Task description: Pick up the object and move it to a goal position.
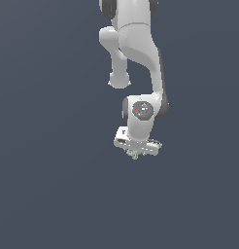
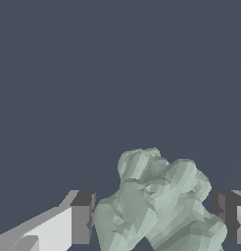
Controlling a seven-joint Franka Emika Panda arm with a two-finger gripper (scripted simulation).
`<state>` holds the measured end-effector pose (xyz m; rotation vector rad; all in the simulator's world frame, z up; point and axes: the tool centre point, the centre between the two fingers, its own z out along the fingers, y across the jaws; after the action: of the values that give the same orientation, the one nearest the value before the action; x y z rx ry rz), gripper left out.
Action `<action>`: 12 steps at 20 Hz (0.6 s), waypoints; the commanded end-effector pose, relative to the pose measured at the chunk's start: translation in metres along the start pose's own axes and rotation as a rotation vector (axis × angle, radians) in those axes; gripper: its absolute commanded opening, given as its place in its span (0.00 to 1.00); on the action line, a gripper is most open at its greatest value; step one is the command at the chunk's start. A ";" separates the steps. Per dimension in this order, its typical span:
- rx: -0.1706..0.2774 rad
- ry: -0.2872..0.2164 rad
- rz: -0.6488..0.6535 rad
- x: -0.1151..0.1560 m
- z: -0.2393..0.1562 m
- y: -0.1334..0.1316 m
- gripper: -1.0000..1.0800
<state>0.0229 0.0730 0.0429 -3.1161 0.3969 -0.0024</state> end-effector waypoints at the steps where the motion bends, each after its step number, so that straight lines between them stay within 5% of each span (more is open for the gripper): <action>1: 0.000 0.000 0.000 0.002 -0.005 0.002 0.00; 12: 0.000 0.000 0.000 0.029 -0.078 0.028 0.00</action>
<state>0.0405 0.0447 0.1070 -3.1160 0.3968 -0.0010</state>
